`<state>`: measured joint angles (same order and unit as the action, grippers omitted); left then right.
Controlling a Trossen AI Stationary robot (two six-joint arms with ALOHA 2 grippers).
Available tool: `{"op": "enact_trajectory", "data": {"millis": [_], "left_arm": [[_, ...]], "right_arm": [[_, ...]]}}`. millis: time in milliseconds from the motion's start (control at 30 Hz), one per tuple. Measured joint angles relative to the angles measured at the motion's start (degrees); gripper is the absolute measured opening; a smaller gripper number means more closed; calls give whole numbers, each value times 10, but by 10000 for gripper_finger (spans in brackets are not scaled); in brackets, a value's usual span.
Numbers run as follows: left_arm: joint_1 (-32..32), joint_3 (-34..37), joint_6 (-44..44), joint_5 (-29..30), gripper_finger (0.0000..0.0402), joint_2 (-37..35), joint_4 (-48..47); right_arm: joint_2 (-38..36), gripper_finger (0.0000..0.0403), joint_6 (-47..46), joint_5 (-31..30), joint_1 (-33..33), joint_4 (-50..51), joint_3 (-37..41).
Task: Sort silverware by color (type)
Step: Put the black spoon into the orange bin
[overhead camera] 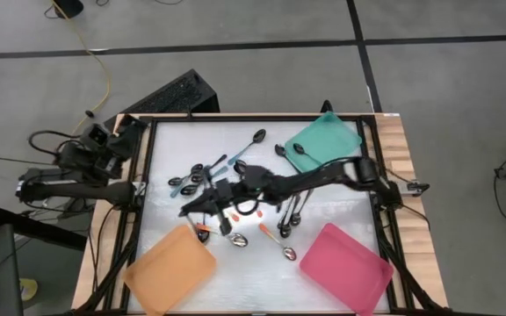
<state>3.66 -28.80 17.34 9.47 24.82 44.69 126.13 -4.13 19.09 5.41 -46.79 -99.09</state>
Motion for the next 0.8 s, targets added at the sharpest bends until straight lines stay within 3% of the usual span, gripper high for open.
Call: {"op": "enact_trajectory", "data": {"millis": [167,400,600,800], "left_arm": [[0,0,-11,3,39,-22,-1],[0,0,-20,3,39,-32,-2],[0,1,-19,-2,39,-31,-14],[0,1,-24,-1,39,-31,-37]], "right_arm": [[111,6,-46,52,3,30,-153],[240,6,-55,94,12,163,-360],[260,6,-50,97,15,146,-327],[261,6,-6,93,17,219,-327]]}}
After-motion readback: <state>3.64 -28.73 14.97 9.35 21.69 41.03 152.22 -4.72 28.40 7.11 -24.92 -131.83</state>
